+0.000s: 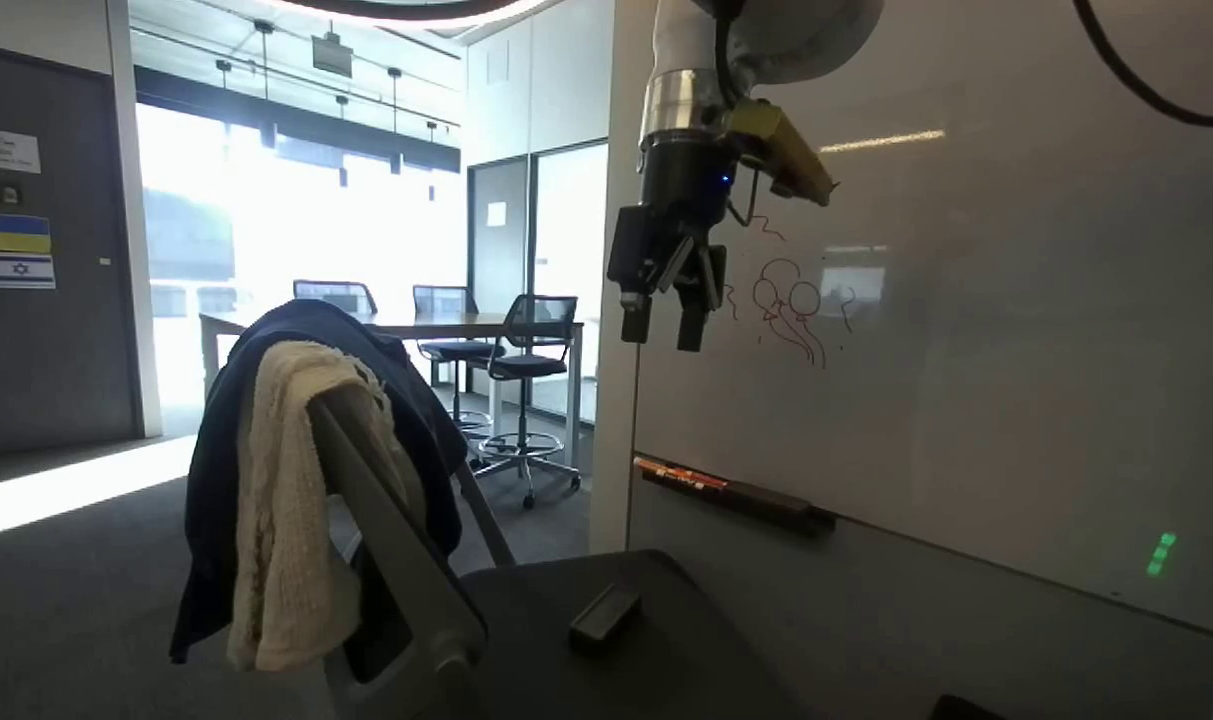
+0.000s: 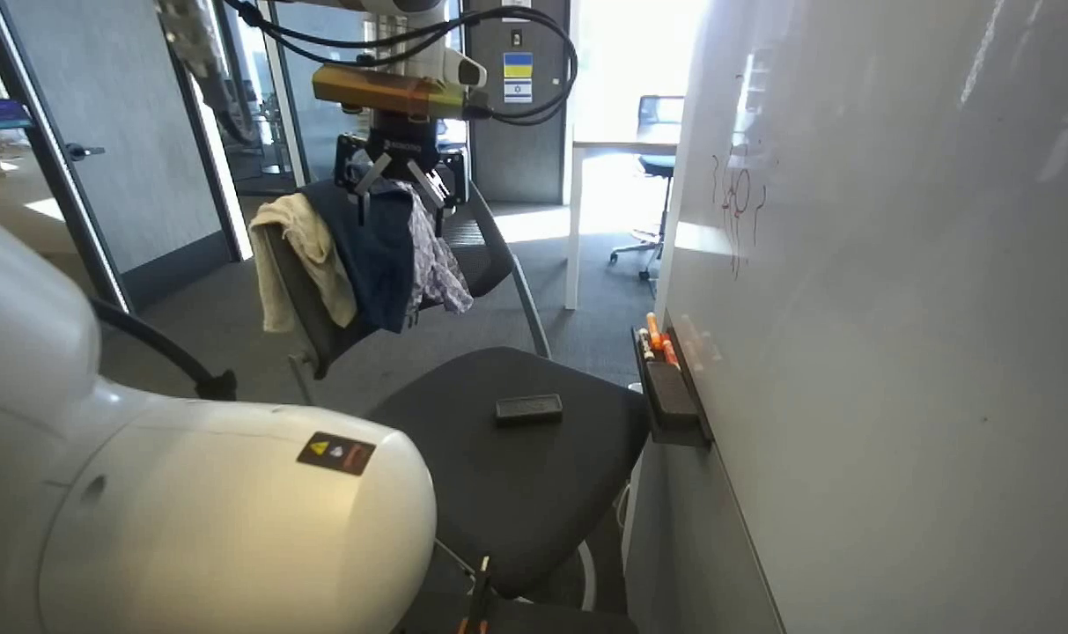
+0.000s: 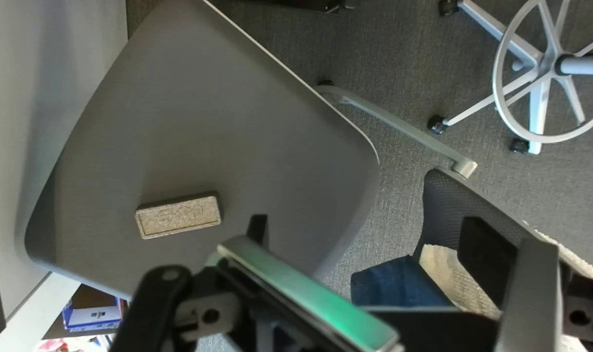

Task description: Get the white board eraser from the chair and use it to erase the white board

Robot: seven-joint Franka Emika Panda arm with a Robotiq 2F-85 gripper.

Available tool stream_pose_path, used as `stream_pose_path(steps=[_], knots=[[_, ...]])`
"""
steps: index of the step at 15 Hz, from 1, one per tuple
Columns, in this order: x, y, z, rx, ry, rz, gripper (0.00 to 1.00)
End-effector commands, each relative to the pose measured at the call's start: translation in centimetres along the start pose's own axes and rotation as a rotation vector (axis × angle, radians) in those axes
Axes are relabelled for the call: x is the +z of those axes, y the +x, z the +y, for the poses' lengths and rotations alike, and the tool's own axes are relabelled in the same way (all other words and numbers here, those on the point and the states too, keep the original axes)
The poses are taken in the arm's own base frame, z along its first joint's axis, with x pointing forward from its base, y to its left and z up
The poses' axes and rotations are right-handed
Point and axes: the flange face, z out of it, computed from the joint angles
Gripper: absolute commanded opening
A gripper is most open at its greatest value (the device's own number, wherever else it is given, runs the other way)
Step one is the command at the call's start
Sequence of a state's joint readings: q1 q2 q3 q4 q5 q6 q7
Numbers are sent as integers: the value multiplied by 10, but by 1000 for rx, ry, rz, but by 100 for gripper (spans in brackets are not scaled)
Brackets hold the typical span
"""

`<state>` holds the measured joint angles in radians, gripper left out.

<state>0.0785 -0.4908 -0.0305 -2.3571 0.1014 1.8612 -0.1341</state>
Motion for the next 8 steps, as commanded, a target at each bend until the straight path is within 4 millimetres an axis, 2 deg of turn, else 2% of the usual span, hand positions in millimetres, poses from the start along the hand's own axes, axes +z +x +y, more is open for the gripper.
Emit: stream_pose_path(steps=[1, 2, 5, 8], knots=[[35, 18, 21, 123, -14, 45, 100], [46, 21, 26, 162, -10, 48, 100], [106, 39, 55, 337, -29, 94, 100], [165, 51, 76, 498, -48, 108, 100]])
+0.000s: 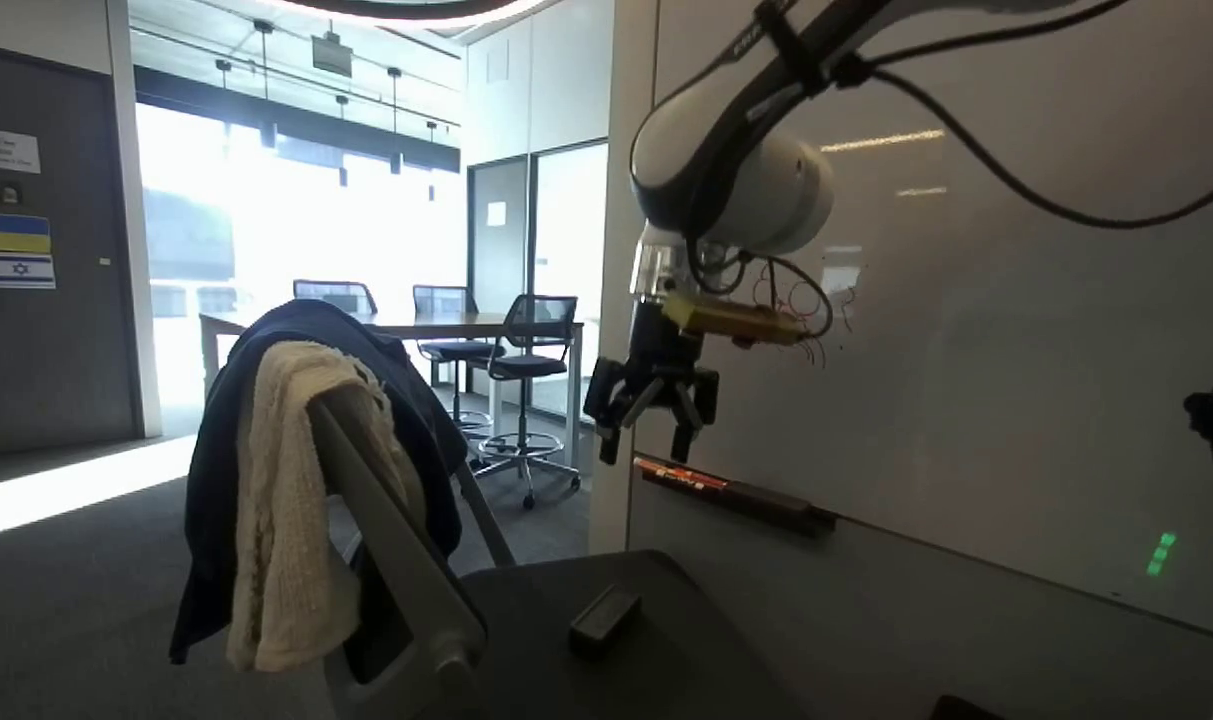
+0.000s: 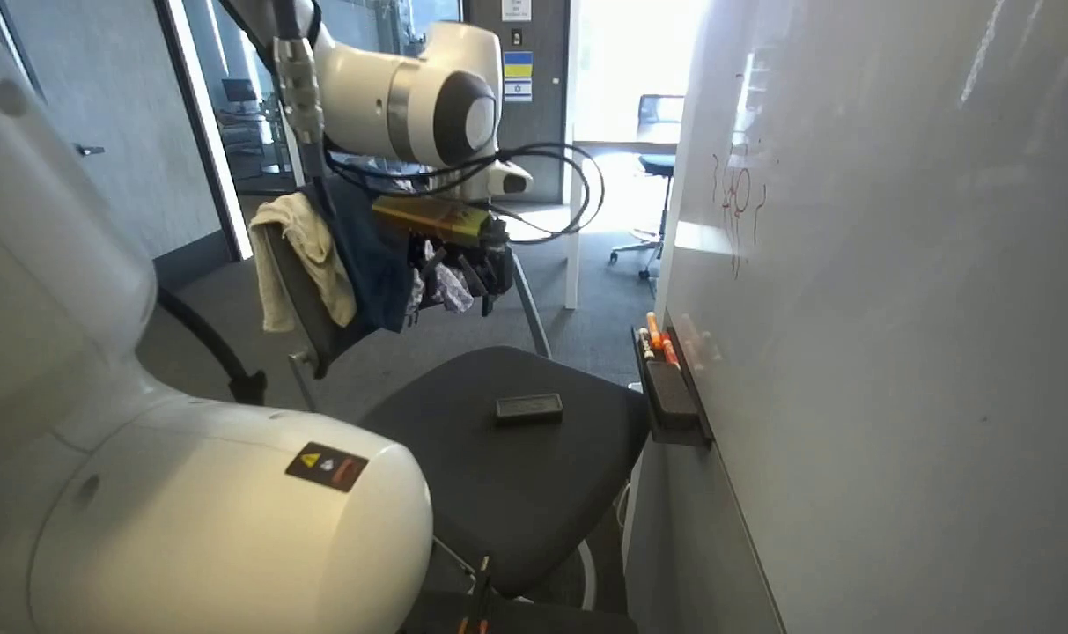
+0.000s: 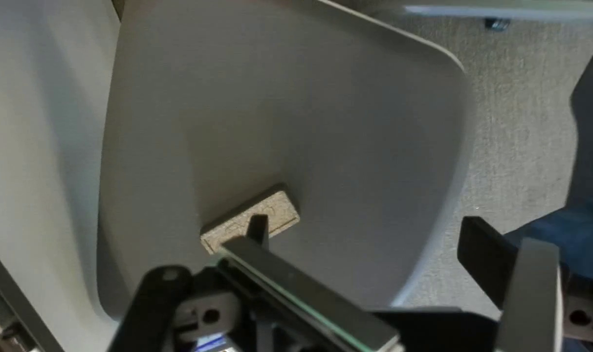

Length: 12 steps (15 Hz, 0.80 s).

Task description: Get the white board eraser from the chair and use it to erase the white board

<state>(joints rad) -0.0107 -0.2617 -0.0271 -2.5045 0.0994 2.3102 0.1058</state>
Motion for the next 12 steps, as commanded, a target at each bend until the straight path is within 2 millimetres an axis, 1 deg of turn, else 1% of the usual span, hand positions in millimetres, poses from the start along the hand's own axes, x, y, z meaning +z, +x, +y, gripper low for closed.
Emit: stream_pose_path(steps=[1, 3, 6, 7, 9, 10, 12], knots=[[70, 21, 14, 190, -30, 35, 100], [106, 32, 23, 299, -39, 54, 100], [148, 47, 35, 454, -65, 88, 100], [163, 54, 43, 494, -83, 115, 100], [184, 69, 56, 590, -122, 137, 100], [191, 76, 58, 638, -134, 141, 100], [207, 89, 55, 708, -164, 137, 100]])
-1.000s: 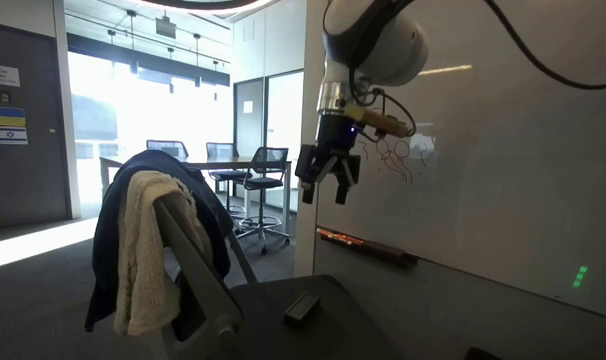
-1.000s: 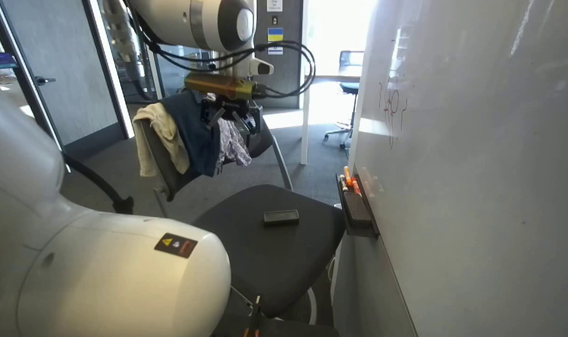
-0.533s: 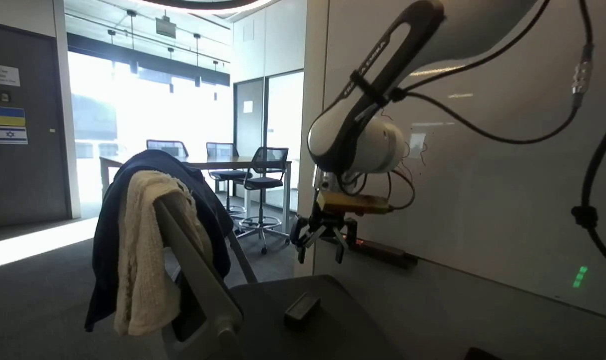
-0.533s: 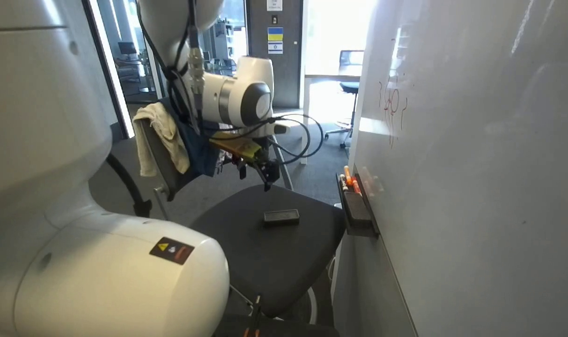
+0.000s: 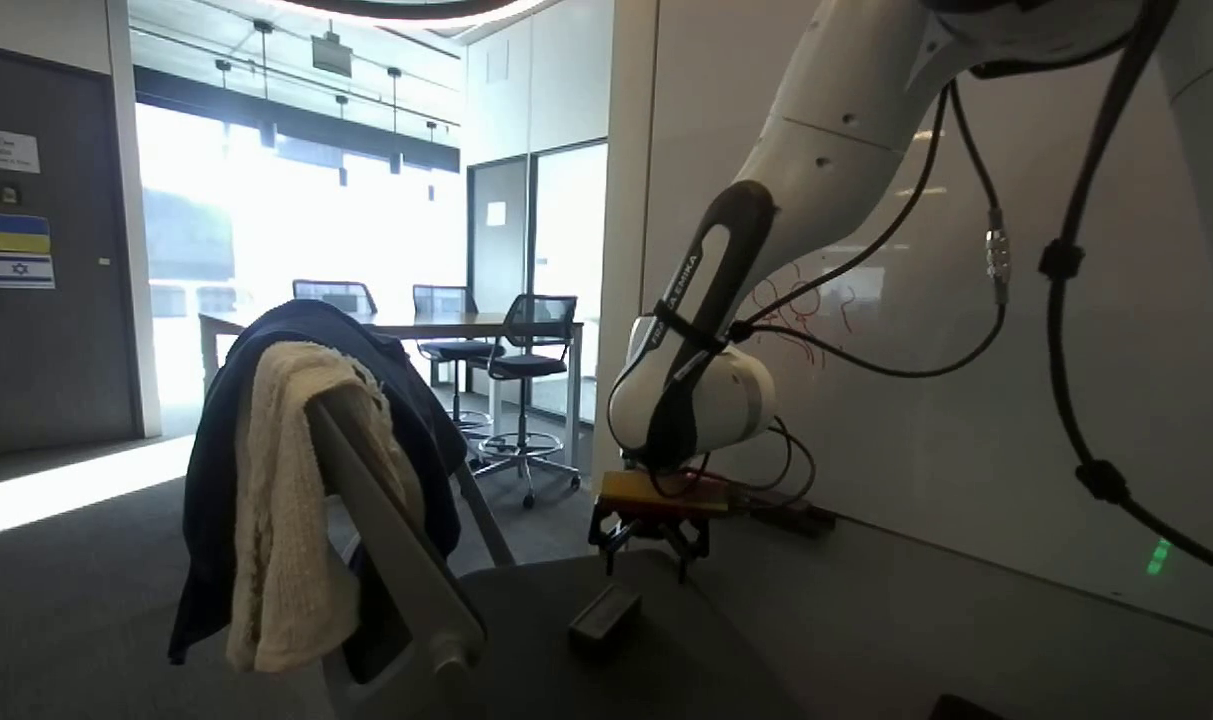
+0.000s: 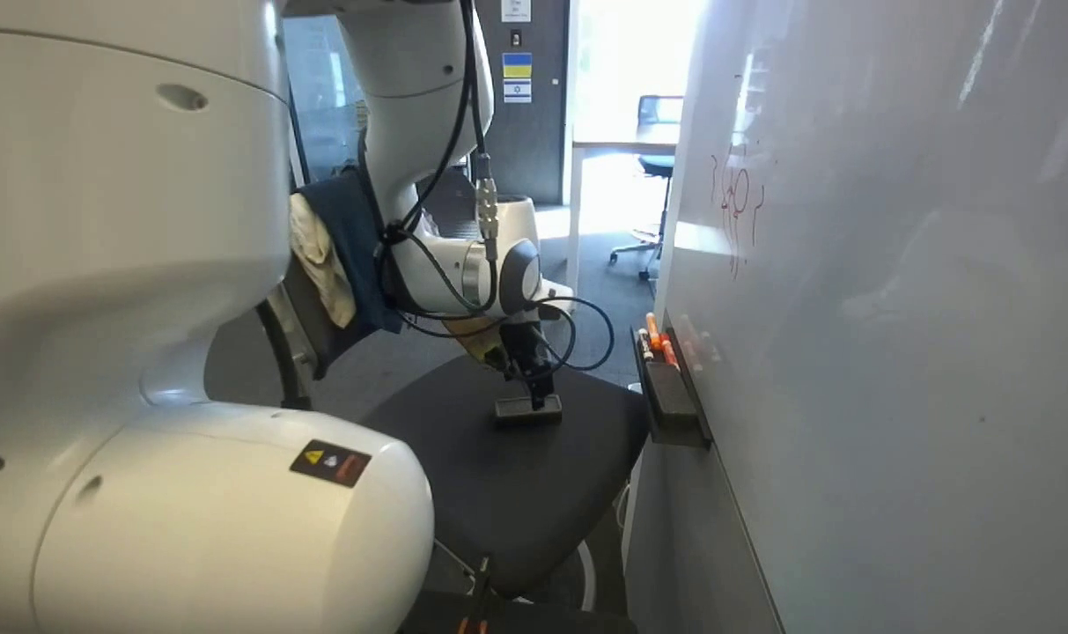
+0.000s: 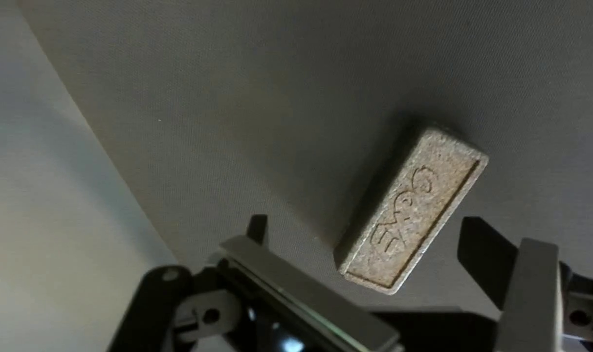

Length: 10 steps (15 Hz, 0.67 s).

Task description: Get the white board eraser from the chair and use it to erase the white board

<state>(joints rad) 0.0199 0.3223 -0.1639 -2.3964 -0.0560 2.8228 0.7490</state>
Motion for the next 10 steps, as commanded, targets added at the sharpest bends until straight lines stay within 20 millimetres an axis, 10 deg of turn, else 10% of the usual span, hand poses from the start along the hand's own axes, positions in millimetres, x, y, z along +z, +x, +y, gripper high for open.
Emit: stream_pose_path(steps=[1, 10], knots=[[25, 18, -30, 121, -33, 27, 100], [54, 28, -66, 223, -57, 34, 100]])
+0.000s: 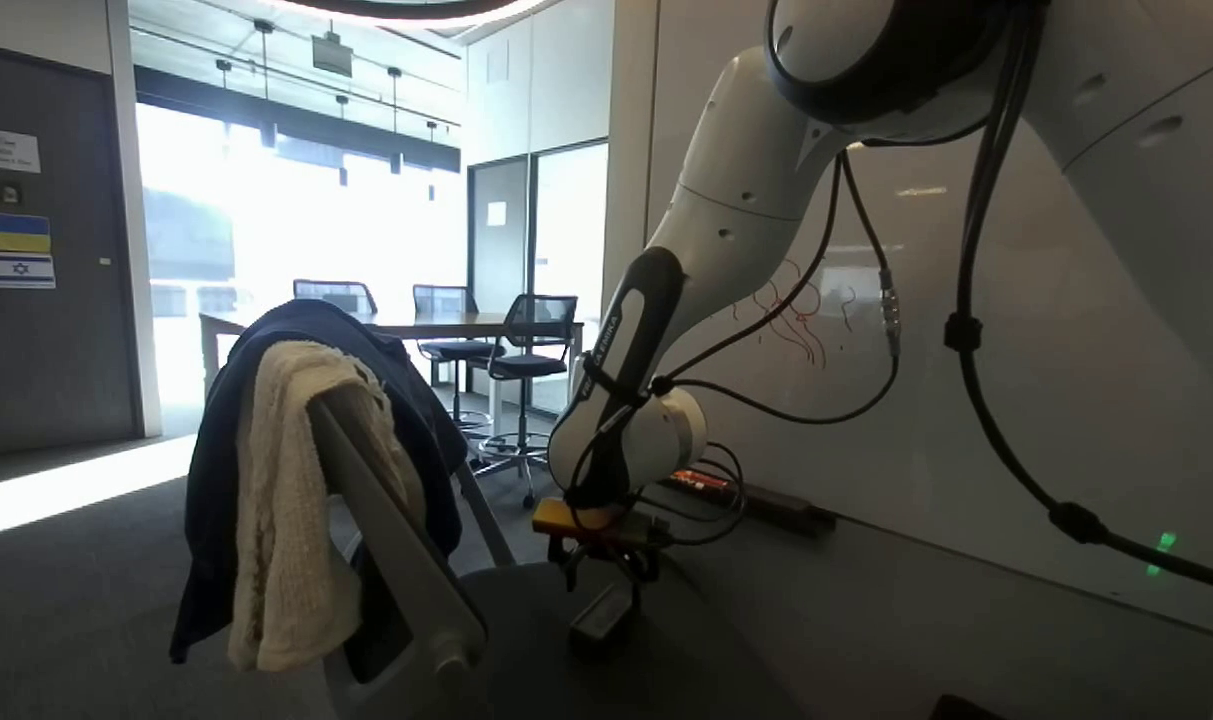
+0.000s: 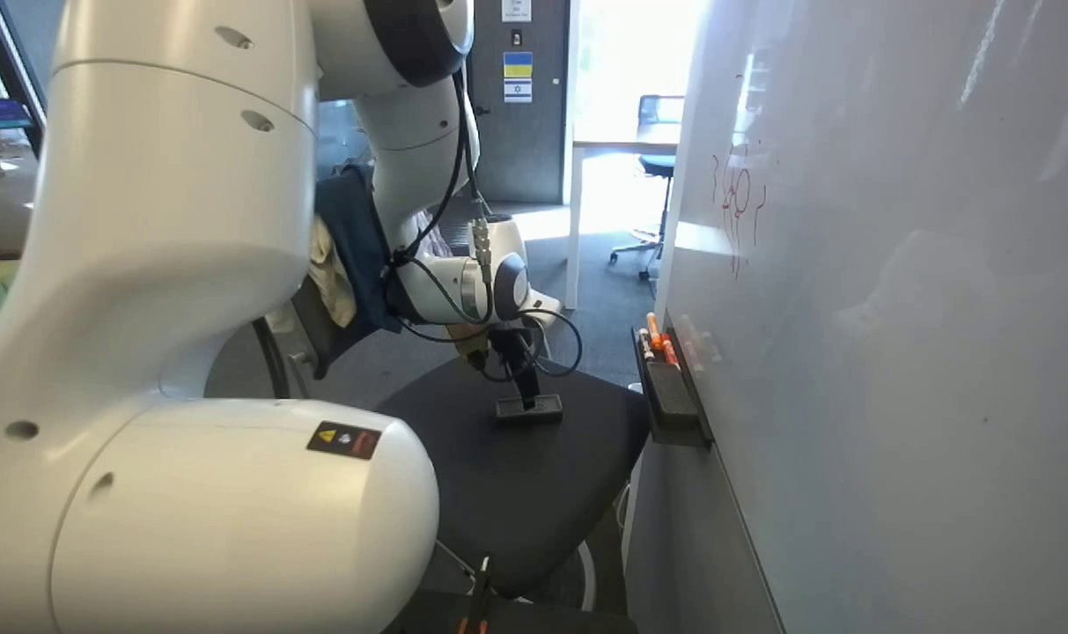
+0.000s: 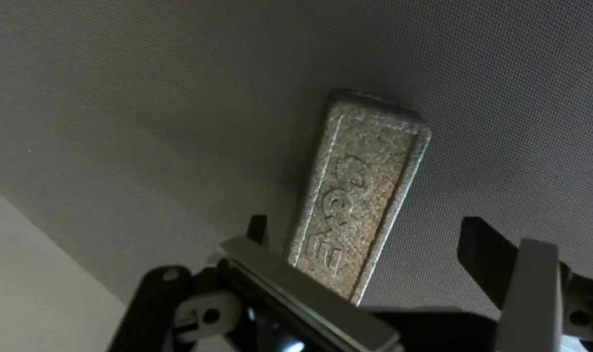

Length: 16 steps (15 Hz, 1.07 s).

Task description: Get the white board eraser from the chair and use it to erase the white board

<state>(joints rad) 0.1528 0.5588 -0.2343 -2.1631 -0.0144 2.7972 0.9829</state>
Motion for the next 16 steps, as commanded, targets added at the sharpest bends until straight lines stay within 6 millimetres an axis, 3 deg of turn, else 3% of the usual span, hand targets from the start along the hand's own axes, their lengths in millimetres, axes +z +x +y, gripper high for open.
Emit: stream_pose_path(steps=[1, 5, 16], knots=[[6, 12, -7, 52, -16, -1, 100], [11, 7, 2, 47, -23, -19, 100], [21, 0, 0, 19, -9, -18, 100]])
